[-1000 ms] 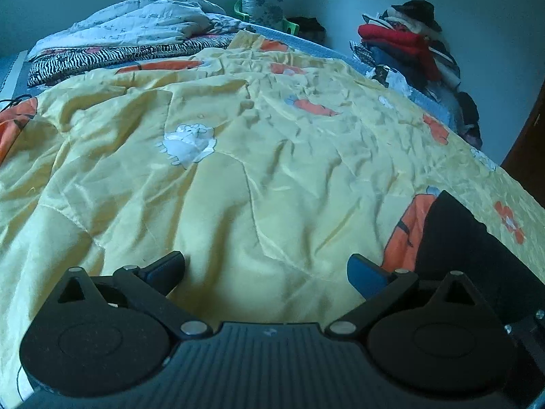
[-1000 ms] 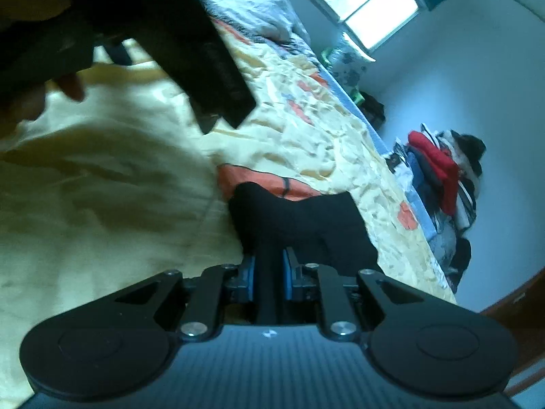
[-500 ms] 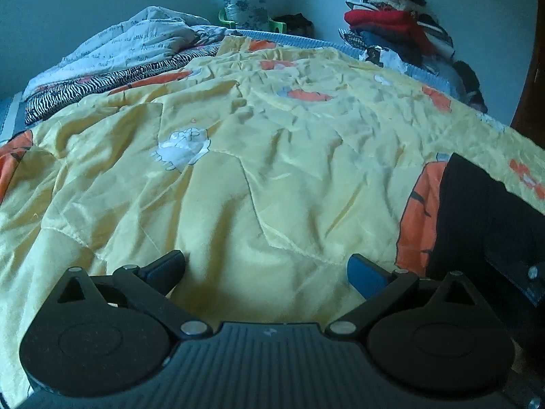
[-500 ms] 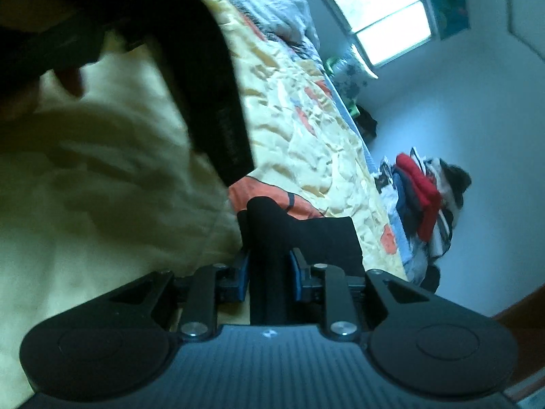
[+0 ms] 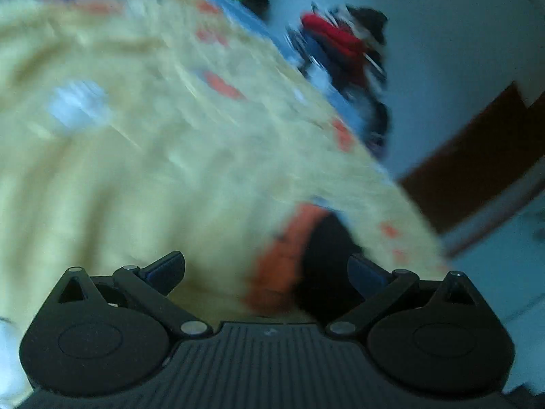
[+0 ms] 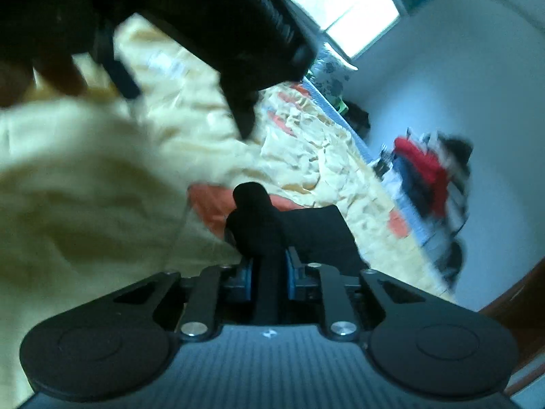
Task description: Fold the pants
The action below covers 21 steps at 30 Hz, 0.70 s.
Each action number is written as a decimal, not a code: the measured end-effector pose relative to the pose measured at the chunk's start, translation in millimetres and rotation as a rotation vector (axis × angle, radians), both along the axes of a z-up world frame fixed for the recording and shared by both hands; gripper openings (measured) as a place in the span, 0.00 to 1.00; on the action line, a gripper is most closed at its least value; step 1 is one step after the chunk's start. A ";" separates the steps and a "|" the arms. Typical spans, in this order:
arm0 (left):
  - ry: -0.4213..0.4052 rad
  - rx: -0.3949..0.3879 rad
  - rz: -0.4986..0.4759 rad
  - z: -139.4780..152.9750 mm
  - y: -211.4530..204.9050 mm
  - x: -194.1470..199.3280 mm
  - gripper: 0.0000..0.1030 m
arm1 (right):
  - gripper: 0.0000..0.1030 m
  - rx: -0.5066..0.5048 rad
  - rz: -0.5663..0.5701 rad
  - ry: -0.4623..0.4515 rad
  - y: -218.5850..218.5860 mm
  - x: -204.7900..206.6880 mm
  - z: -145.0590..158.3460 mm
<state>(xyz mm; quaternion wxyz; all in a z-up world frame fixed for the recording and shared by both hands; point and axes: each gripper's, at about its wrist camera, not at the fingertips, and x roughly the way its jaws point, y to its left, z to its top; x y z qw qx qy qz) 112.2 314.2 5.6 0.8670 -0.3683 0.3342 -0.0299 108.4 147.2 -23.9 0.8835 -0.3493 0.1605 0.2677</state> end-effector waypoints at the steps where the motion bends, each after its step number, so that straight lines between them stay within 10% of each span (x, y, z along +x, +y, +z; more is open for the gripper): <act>1: 0.013 -0.054 -0.034 -2.2 -2.4 9.6 0.99 | 0.15 0.040 -0.003 0.025 -5.7 2.0 5.3; 9: 0.074 -0.231 -0.195 -28.5 -50.6 77.5 0.95 | 0.15 0.254 -0.019 0.137 -46.5 10.3 42.4; 12: 0.079 -0.258 -0.236 -35.8 -58.6 88.6 0.50 | 0.16 0.260 -0.002 0.179 -53.1 7.4 43.5; 15: 0.126 -0.160 -0.214 -37.5 -60.5 93.5 0.30 | 0.19 0.318 0.022 0.242 -68.4 -1.9 52.1; 19: 0.097 -0.126 -0.217 -35.9 -60.3 88.2 0.23 | 0.19 0.636 0.012 0.376 -122.4 9.2 71.2; 21: 0.079 -0.065 -0.210 -29.3 -68.3 84.9 0.22 | 0.19 0.589 -0.132 0.365 -126.4 25.1 66.3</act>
